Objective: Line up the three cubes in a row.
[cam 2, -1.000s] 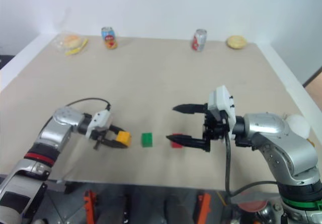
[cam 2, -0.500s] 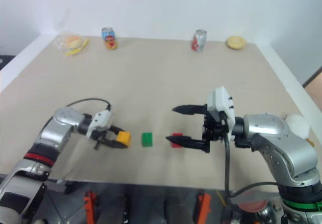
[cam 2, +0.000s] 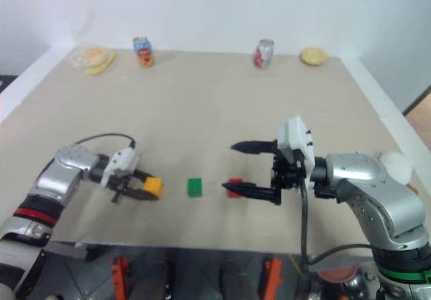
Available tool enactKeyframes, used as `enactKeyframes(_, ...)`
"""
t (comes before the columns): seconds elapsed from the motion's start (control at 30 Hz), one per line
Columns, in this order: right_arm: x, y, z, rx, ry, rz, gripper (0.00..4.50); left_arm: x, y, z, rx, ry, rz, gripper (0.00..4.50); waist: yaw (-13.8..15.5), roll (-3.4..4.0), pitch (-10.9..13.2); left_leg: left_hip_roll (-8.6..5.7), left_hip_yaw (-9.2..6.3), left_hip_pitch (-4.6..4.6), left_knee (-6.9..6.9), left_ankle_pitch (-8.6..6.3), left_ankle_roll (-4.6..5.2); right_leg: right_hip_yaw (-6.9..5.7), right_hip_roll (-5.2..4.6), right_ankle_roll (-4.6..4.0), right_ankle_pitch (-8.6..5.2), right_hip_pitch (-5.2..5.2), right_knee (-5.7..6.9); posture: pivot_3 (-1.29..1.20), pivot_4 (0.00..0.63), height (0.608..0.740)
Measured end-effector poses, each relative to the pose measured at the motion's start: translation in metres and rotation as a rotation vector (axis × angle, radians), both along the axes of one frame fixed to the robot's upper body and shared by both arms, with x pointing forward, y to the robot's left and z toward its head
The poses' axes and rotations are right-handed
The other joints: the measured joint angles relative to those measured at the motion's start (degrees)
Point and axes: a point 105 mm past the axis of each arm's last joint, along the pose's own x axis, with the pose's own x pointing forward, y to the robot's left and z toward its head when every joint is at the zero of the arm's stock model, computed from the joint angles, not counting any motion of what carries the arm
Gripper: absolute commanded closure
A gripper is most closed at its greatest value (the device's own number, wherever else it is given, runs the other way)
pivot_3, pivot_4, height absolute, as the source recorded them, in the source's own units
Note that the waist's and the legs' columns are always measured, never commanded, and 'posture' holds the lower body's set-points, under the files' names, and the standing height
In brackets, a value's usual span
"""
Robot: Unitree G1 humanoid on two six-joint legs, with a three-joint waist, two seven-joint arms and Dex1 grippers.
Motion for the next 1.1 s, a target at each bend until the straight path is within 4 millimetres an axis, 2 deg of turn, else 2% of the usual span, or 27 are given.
enactKeyframes(0.27, 0.0, 0.0, 0.0, -0.001, 0.0, 0.001, 0.0, 0.0, 0.002, -0.001, -0.001, -0.01, -0.002, 3.14, 0.0, 0.0, 0.0, -0.01, 0.0, 0.02, 0.01, 0.0, 0.0, 0.0, 0.0, 0.0, 0.0, 0.0, 0.0, 0.0, 0.15, 0.736)
enactKeyframes(0.33, 0.0, 0.0, 0.0, -0.001, 0.0, 0.001, 0.0, 0.0, 0.002, -0.002, -0.001, -0.016, -0.006, 2.1, 0.0, 0.0, 0.0, -0.01, 0.0, 0.02, 0.01, 0.0, 0.0, 0.0, -0.01, 0.0, 0.0, 0.01, 0.0, 0.0, 0.15, 0.736)
enactKeyframes(0.53, 0.0, 0.0, 0.0, -0.001, 0.0, 0.0, 0.0, -0.001, 0.002, -0.005, 0.0, -0.004, -0.019, 0.1, 0.0, 0.0, 0.0, -0.01, 0.0, 0.03, 0.02, 0.0, 0.0, 0.0, -0.01, 0.0, 0.01, 0.03, 0.0, 0.0, 0.15, 0.736)
enactKeyframes(0.73, 0.0, 0.001, 0.0, -0.001, 0.0, 0.002, 0.0, -0.001, 0.0, 0.001, -0.025, 0.023, -0.014, 0.04, 0.0, 0.0, 0.0, 0.0, 0.01, 0.0, 0.06, 0.0, 0.0, 0.0, -0.02, 0.01, 0.03, 0.01, 0.0, 0.0, 0.15, 0.736)
enactKeyframes(0.83, 0.0, 0.0, 0.0, 0.002, 0.003, 0.004, 0.0, 0.002, -0.006, 0.016, -0.072, 0.043, -0.007, 0.04, 0.0, -0.01, 0.0, 0.0, 0.02, -0.04, 0.04, 0.0, 0.0, 0.0, -0.02, 0.01, 0.01, -0.02, 0.0, 0.0, 0.15, 0.736)
enactKeyframes(0.9, -0.001, -0.001, 0.001, 0.021, 0.021, 0.0, 0.0, 0.009, -0.013, 0.041, -0.167, 0.051, 0.051, 0.04, 0.0, -0.02, 0.0, 0.0, -0.03, -0.17, 0.04, 0.0, 0.0, -0.04, 0.0, 0.02, 0.0, -0.1, 0.0, 0.0, 0.15, 0.736)
enactKeyframes(1.0, 0.004, -0.009, 0.005, 0.122, 0.029, -0.089, 0.0, 0.033, -0.019, 0.089, -0.366, -0.009, 0.256, 0.04, 0.1, -0.05, 0.0, 0.0, -0.14, -0.18, 0.05, 0.0, 0.0, -0.13, 0.0, 0.34, 0.11, -0.04, 0.0, 0.0, 0.15, 0.736)
enactKeyframes(1.03, 0.011, -0.013, 0.006, 0.183, 0.026, -0.162, 0.0, 0.043, -0.019, 0.109, -0.464, -0.051, 0.376, 0.04, 0.1, -0.04, 0.0, -0.01, -0.13, -0.15, 0.04, 0.0, 0.0, -0.12, 0.0, 0.37, 0.12, -0.01, -0.01, 0.0, 0.15, 0.736)
enactKeyframes(1.1, 0.02, -0.02, 0.005, 0.235, 0.03, -0.255, 0.0, 0.052, -0.017, 0.119, -0.532, -0.082, 0.495, 0.04, 0.0, -0.03, 0.0, -0.02, -0.1, -0.03, 0.0, 0.0, 0.0, -0.07, -0.01, 0.4, 0.12, 0.05, -0.01, 0.0, 0.15, 0.736)
